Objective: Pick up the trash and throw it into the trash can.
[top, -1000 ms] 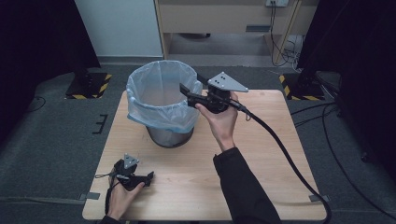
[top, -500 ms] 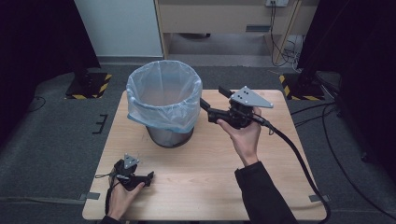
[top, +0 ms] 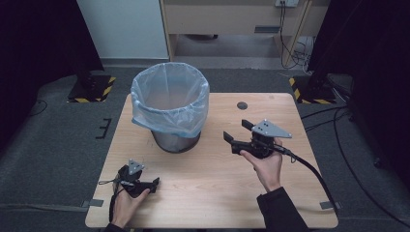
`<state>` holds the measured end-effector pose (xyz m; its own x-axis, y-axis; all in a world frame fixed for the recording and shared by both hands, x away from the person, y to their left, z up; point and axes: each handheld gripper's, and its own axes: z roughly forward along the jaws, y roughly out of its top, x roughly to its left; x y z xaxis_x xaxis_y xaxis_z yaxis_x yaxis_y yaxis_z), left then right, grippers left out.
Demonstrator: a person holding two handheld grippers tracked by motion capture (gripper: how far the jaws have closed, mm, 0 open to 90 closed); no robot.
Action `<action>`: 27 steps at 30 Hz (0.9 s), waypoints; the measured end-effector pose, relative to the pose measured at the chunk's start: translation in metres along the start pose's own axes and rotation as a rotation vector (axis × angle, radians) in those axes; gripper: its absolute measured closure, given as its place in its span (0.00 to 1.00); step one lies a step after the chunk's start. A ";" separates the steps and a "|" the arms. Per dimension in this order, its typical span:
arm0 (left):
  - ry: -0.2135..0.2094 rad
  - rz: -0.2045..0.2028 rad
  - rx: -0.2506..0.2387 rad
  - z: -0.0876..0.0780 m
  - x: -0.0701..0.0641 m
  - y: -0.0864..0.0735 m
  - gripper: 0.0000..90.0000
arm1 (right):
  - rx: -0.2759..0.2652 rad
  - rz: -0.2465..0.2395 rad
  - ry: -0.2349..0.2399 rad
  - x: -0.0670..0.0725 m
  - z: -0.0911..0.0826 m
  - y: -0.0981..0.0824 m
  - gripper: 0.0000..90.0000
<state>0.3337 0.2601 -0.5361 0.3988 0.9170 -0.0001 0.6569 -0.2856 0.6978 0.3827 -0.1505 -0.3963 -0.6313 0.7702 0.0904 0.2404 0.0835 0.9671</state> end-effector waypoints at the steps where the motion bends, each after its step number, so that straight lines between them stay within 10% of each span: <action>1: -0.001 0.000 0.001 0.000 0.000 0.000 0.00 | 0.011 0.005 -0.004 -0.002 -0.001 -0.007 0.20; 27: 0.004 -0.005 0.000 0.000 0.000 0.000 0.00 | 0.340 0.070 -0.185 -0.060 -0.056 -0.143 0.17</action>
<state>0.3334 0.2597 -0.5360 0.3930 0.9195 -0.0013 0.6591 -0.2807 0.6977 0.3446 -0.2441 -0.5270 -0.4684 0.8800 0.0783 0.5281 0.2078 0.8233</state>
